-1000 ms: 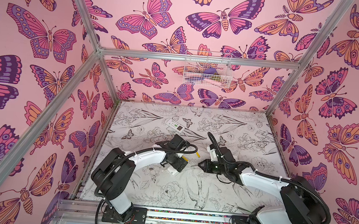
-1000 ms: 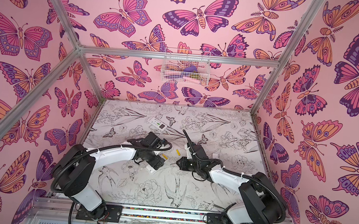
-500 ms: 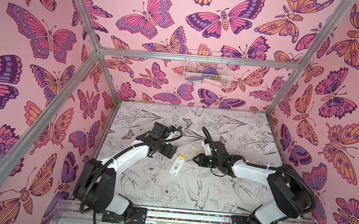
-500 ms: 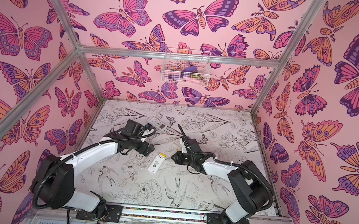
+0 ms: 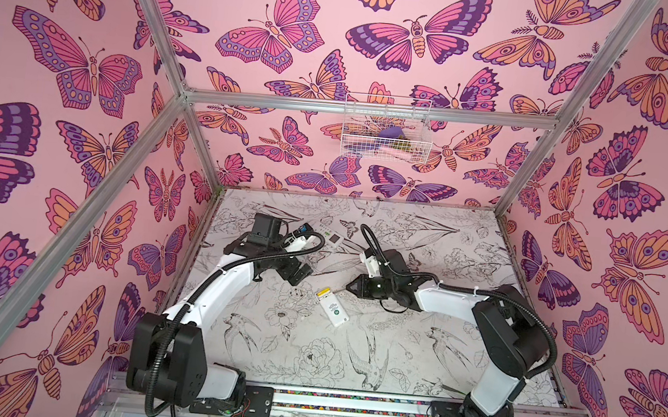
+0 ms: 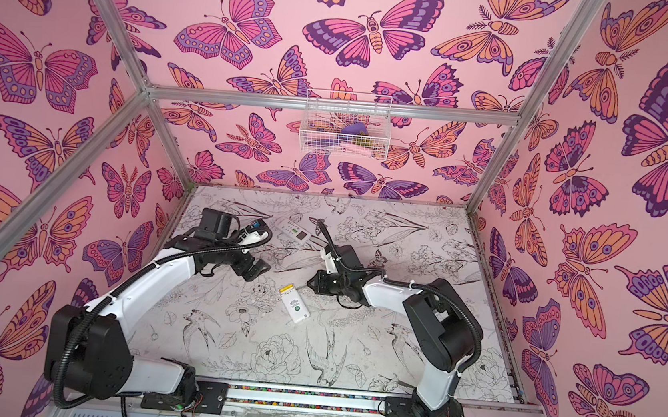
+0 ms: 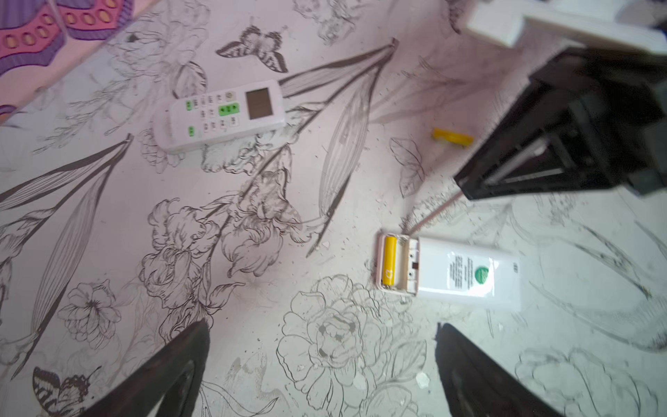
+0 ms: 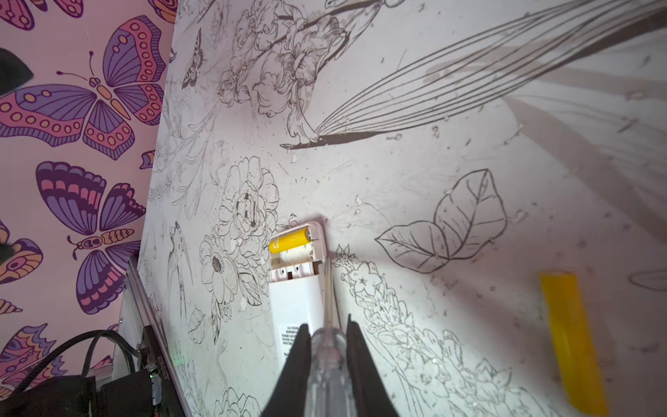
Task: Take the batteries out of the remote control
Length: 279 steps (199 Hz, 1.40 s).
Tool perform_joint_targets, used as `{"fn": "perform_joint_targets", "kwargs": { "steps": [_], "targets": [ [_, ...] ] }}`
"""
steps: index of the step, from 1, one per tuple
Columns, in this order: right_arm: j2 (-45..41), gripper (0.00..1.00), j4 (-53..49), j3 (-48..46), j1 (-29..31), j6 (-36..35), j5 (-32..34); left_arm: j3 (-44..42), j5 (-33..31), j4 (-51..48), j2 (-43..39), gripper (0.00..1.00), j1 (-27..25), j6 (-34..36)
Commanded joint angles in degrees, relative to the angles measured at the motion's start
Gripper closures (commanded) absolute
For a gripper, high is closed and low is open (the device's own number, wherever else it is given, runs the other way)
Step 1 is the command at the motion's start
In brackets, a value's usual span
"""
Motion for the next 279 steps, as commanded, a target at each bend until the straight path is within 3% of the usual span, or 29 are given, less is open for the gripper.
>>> {"fn": "perform_joint_targets", "kwargs": {
  "steps": [1, 52, 81, 115, 208, 254, 279],
  "targets": [
    [1.75, 1.0, -3.11, 1.87, 1.18, -1.14, -2.45, -0.84, 11.17, -8.25, 0.31, 0.01, 0.34, 15.53],
    [3.46, 1.0, -4.23, 3.41, 3.26, -1.74, -4.17, -5.29, 12.39, -9.99, 2.89, 0.03, 0.26, 35.1],
    [3.0, 1.0, -4.23, 3.45, 3.47, -1.82, -3.97, -6.17, 13.37, -9.87, 5.19, 0.03, 0.3, 38.8],
    [-0.15, 1.0, -5.3, 2.7, 3.13, -2.37, -1.77, -8.86, 13.44, -5.92, 5.99, 0.07, -1.0, 35.22],
    [-13.91, 1.0, -2.38, -7.55, 1.71, 0.97, 3.87, -14.66, 0.89, 8.34, 10.19, 0.07, -9.19, 25.14],
    [-20.92, 1.0, -3.52, -12.74, 0.64, 1.32, 6.1, -14.22, -0.63, 8.88, 12.45, 0.09, -11.05, 23.25],
    [-23.61, 1.0, -5.44, -13.85, 0.05, 0.91, 6.47, -14.56, -1.29, 8.87, 13.17, 0.15, -11.91, 23.17]
  ]
}}
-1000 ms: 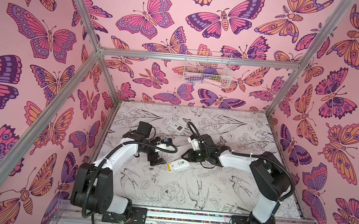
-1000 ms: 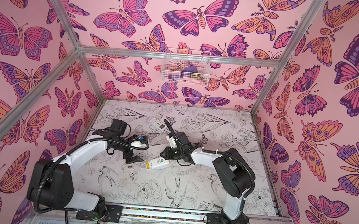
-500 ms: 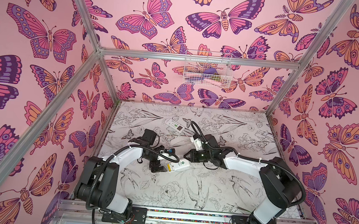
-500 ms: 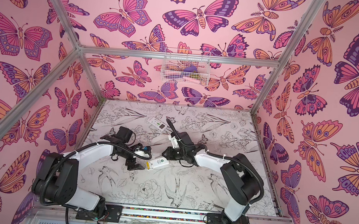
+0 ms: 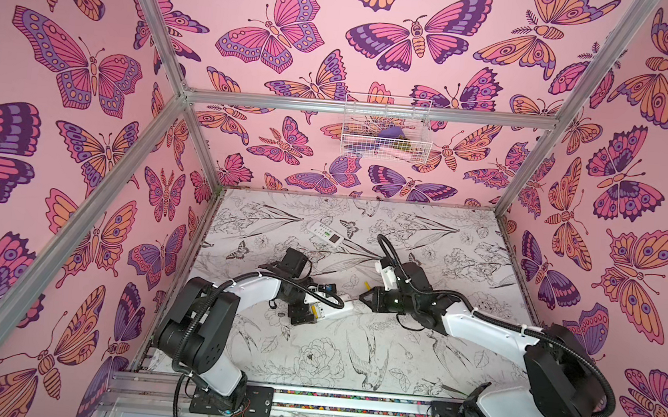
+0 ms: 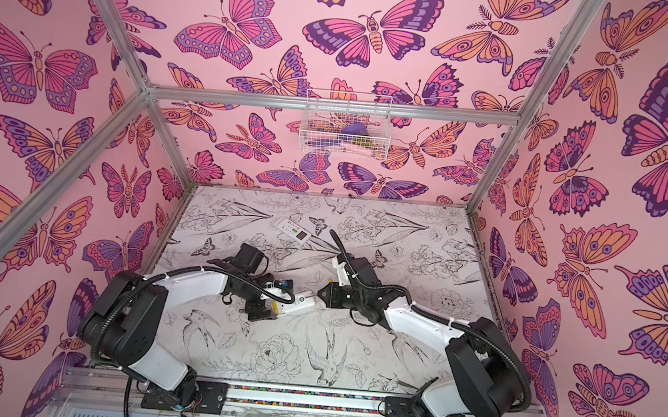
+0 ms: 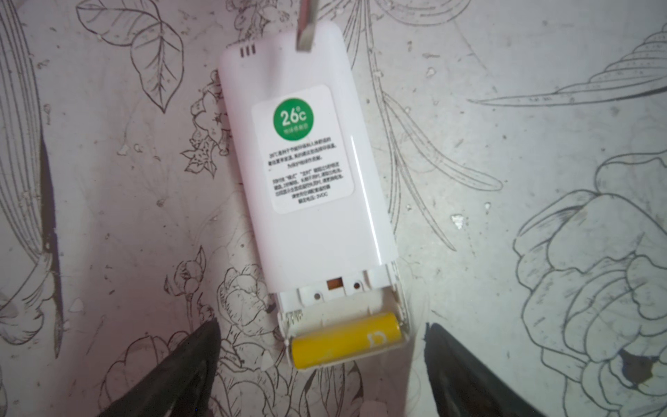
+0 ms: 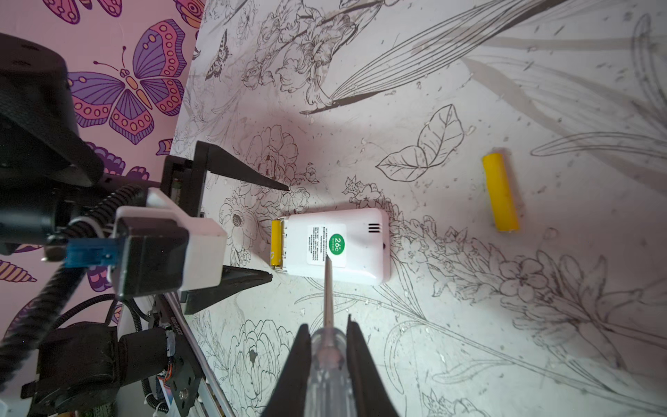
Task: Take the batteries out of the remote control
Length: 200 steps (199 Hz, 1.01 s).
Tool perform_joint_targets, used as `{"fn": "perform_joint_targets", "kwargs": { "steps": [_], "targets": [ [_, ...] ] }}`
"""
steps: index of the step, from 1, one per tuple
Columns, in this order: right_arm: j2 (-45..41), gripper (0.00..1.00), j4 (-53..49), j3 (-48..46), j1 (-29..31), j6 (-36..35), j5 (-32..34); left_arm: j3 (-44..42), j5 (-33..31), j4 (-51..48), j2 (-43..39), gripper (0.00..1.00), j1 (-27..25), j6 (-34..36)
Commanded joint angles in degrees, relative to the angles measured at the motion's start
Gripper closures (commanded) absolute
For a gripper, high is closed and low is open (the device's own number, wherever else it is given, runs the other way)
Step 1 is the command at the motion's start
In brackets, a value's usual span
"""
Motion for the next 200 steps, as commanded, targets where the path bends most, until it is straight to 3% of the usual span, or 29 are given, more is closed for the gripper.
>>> {"fn": "perform_joint_targets", "kwargs": {
  "steps": [1, 87, 138, 200],
  "targets": [
    [-2.75, 1.0, -1.32, -0.76, -0.76, 0.26, 1.9, -0.91, -0.69, 0.34, 1.38, 0.15, -0.92, -0.72],
    [-10.17, 1.0, -5.17, -4.04, -4.76, -0.66, 1.68, -0.48, -1.5, 0.11, 2.34, 0.56, -3.09, -1.22],
    [-15.99, 1.0, -8.44, -6.45, -8.39, -0.79, 0.92, 3.11, 0.14, -0.4, 0.45, 0.6, -7.83, -3.54],
    [-20.1, 1.0, -10.16, -8.32, -9.58, 1.86, -1.3, 13.67, -1.43, 1.29, 9.44, 0.63, -17.05, -10.9]
  ]
}}
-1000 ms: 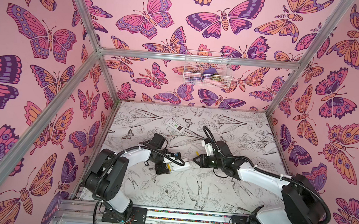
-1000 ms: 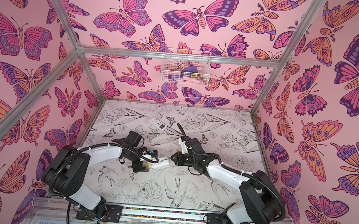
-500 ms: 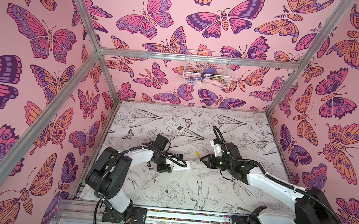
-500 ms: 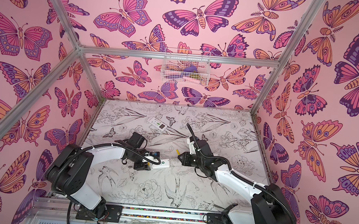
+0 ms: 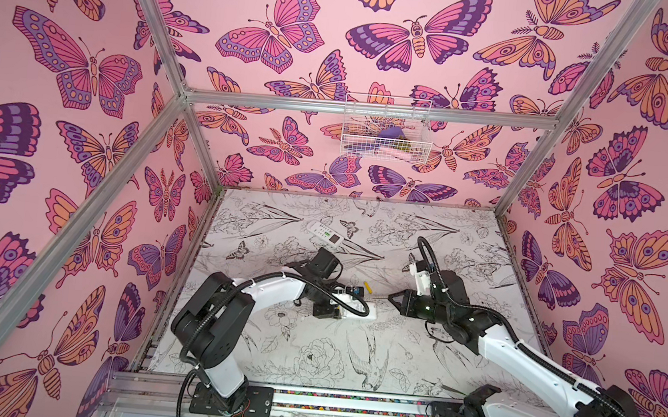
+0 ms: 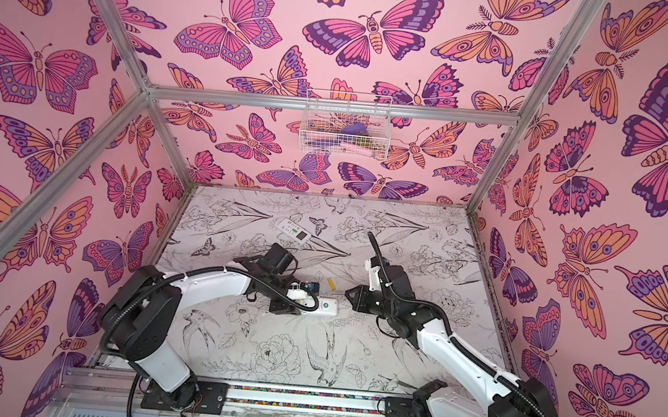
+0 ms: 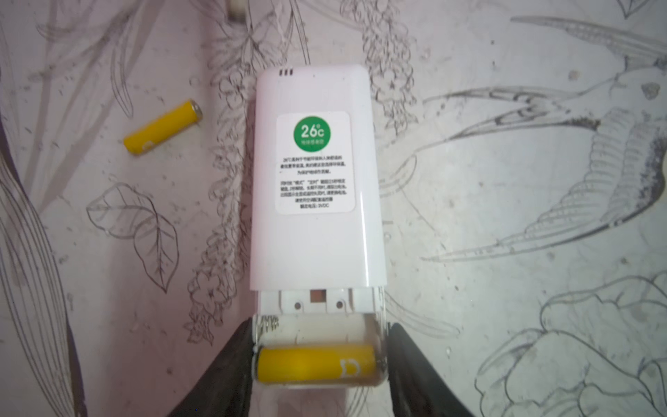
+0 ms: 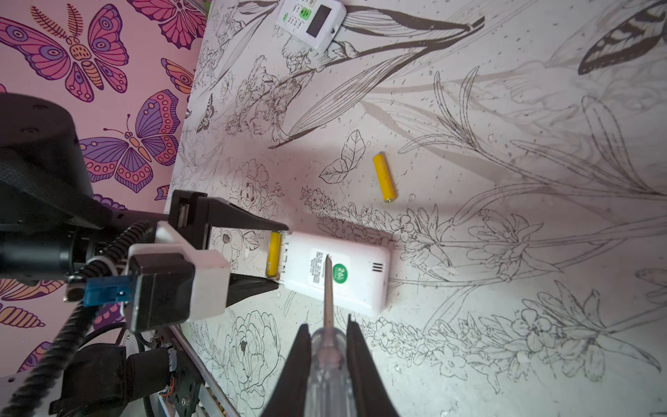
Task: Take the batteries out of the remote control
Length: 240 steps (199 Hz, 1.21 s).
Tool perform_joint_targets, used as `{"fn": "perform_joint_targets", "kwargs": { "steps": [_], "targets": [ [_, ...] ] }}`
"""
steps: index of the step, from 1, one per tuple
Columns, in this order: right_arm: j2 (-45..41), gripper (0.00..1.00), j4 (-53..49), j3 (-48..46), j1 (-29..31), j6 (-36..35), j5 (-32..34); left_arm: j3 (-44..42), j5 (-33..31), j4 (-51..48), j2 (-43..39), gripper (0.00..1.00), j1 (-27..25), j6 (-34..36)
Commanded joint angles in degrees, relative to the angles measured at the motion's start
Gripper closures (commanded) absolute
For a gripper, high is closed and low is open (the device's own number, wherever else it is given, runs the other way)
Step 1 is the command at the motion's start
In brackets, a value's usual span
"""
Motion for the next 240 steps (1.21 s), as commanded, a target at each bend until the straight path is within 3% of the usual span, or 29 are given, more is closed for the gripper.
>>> {"fn": "perform_joint_targets", "kwargs": {
  "steps": [1, 76, 92, 152, 240],
  "targets": [
    [-1.69, 1.0, -1.29, -0.61, -0.59, 1.41, -1.43, 2.94, 0.39, 0.46, 3.54, 0.63, -2.83, -3.68],
    [-4.44, 1.0, -1.69, -5.04, -0.86, 4.78, -1.65, 6.68, 0.71, 7.47, 12.76, 0.63, -8.33, -9.73],
    [-4.38, 1.0, -0.92, -5.91, -0.86, 5.61, -2.43, 5.45, 0.75, 8.78, 12.9, 0.61, -8.36, -10.09],
    [-0.32, 1.0, 3.47, -6.67, -0.86, 8.35, -4.94, 0.17, 0.17, 11.14, 11.68, 0.39, -7.88, -10.89],
    [5.65, 1.0, 5.65, -4.03, -1.98, 9.04, -6.36, -2.35, 0.97, 11.1, 11.06, 0.38, -6.42, -9.62]
  ]
}}
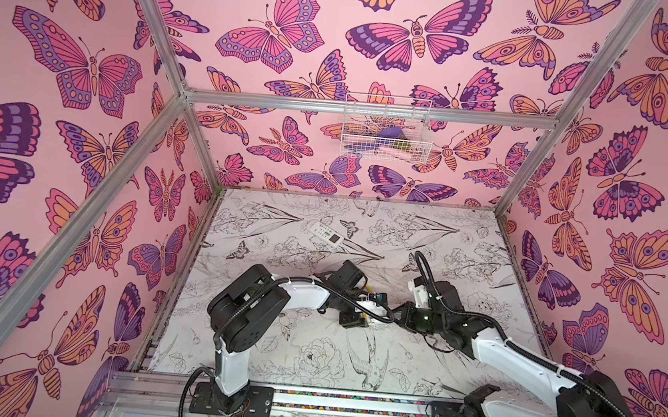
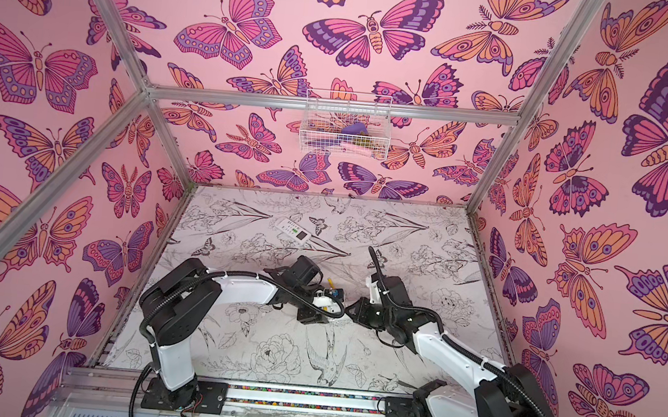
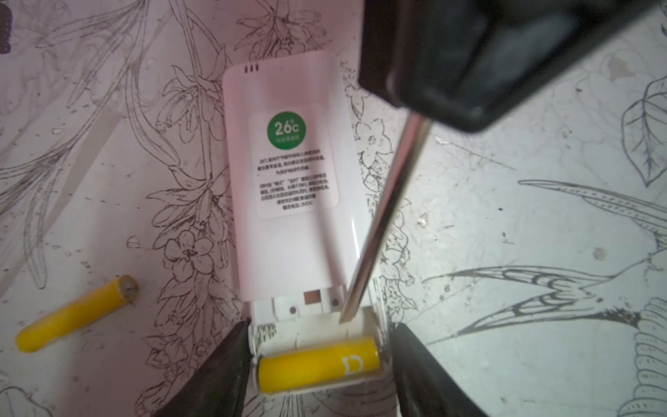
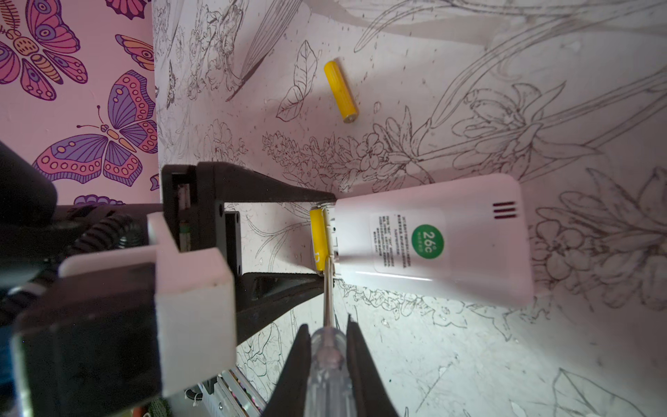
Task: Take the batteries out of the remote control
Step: 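Push the screwdriver under the remaining battery with the right gripper to lever it out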
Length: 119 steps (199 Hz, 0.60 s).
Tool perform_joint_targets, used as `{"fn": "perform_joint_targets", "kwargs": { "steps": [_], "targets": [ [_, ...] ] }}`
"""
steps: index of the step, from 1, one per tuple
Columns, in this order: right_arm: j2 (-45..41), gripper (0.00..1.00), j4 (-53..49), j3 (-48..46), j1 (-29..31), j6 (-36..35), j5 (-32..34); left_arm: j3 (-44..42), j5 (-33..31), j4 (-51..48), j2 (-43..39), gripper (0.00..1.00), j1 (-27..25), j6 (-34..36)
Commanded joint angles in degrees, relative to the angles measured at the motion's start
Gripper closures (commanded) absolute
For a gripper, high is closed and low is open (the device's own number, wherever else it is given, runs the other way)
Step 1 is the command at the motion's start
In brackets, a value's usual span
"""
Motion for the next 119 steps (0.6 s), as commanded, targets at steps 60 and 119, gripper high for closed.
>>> {"fn": "perform_joint_targets", "kwargs": {
  "steps": [60, 119],
  "targets": [
    [4.15, 1.0, 1.75, 4.05, -0.72, 1.91, -2.23, -2.76, -2.26, -4.45, 1.74, 0.52, 0.85, 1.44],
    [5.59, 1.0, -2.56, 5.48, -0.74, 1.37, -1.68, -3.02, -2.1, -4.05, 1.99, 0.53, 1.01, 0.97]
  ]
}}
